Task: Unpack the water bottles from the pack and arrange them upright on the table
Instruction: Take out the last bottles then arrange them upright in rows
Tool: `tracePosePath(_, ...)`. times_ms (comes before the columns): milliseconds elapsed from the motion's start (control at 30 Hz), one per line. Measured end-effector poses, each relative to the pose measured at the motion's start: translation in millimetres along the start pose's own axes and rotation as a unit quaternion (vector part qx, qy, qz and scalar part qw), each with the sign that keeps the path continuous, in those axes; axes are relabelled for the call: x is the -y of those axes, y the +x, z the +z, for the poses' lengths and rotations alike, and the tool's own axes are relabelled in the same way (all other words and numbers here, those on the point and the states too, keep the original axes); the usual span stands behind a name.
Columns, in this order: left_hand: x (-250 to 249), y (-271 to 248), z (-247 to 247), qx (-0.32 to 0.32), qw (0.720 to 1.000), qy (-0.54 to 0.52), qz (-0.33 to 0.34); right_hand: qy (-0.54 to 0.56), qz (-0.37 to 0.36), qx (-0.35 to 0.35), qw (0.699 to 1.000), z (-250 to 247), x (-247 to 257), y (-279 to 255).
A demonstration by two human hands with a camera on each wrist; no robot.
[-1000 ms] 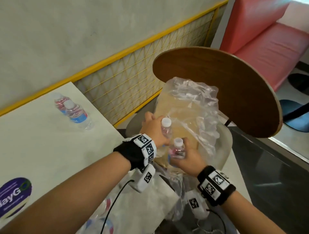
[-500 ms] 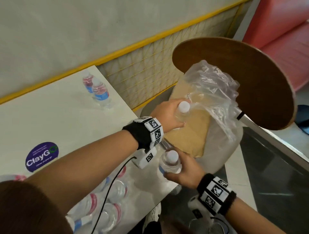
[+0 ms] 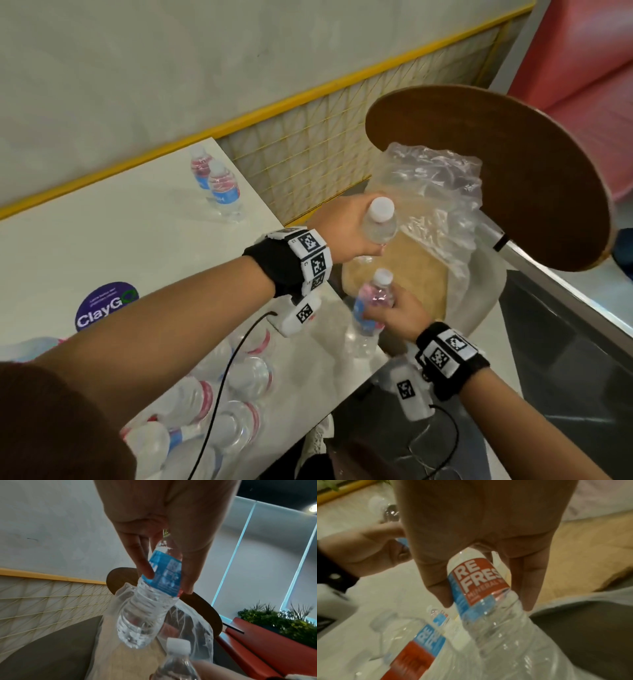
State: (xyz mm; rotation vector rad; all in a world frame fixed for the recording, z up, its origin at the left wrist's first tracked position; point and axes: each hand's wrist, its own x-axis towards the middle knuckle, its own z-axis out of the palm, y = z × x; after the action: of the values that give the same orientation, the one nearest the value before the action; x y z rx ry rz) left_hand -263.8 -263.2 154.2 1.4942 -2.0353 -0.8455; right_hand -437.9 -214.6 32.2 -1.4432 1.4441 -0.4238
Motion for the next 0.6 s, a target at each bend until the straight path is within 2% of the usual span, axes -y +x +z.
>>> tracePosePath(133, 1.8, -15.8, -24.2, 0.035, 0.999, -0.001, -0.01, -0.008, -0.029, -0.059, 0.998, -15.3, 9.4, -2.8)
tracePosePath(200, 2.6, -26.0, -38.9, 0.063, 0.998, 0.003, -0.011, -0.013, -0.05, -0.037, 0.998, -10.8, 22.3, -18.1)
tracePosePath(267, 3.0, -40.2, -53.7, 0.069, 0.998, 0.007, -0.011, -0.013, -0.09, 0.018, 0.996, 1.5, 37.7, -37.3)
tracePosePath(400, 7.8, -85.2, -82.7, 0.033, 0.998, -0.051, -0.005, -0.098, -0.174, 0.097, 0.975, 40.7, 60.0, -65.3)
tracePosePath(600, 16.0, -172.1, -119.3, -0.047, 0.987, -0.152, 0.008, -0.099, -0.174, 0.073, 0.977, 91.6, 68.8, -71.1)
